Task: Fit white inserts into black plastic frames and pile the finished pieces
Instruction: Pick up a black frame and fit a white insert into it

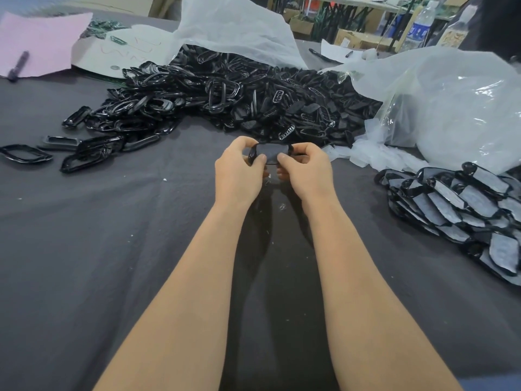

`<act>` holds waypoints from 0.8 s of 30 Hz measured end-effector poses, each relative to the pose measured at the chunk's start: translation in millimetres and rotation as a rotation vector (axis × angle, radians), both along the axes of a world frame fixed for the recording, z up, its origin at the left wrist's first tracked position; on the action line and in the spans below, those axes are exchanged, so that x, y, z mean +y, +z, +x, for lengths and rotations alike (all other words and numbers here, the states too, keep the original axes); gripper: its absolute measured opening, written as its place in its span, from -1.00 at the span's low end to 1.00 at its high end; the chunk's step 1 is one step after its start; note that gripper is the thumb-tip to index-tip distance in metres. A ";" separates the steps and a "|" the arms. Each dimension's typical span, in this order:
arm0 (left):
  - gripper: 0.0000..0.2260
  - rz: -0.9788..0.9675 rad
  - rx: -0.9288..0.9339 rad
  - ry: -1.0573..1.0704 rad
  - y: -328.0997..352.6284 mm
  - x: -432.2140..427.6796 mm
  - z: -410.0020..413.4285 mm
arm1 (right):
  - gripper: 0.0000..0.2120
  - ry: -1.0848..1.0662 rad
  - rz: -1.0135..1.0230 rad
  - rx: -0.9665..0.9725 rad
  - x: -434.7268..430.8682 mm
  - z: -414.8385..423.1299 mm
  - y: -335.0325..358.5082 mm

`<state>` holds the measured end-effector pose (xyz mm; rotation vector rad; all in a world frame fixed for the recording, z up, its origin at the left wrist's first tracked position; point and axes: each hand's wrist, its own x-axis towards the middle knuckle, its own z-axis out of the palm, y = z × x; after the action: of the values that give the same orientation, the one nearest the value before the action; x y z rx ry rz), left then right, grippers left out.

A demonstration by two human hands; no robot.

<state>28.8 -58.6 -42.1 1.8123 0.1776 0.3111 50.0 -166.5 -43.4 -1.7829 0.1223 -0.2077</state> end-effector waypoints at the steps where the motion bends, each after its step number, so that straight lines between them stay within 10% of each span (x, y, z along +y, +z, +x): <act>1: -0.86 -0.004 -0.001 0.004 0.1 -0.2 -0.3 | -0.84 0.007 -0.023 0.001 0.6 -0.3 0.1; 13: -0.83 -0.004 -0.060 -0.031 11.1 -16.7 -7.5 | -0.84 -0.076 -0.085 -0.062 -6.5 -7.7 13.8; 24: -0.74 0.010 -0.101 -0.325 41.6 -151.0 -8.1 | -0.82 -0.586 -0.257 -0.178 -135.1 -52.1 41.0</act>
<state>20.8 -209.6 -0.5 1.7969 -0.1890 0.1718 -2.1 -301.6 -2.3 -1.9339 0.5099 -0.8309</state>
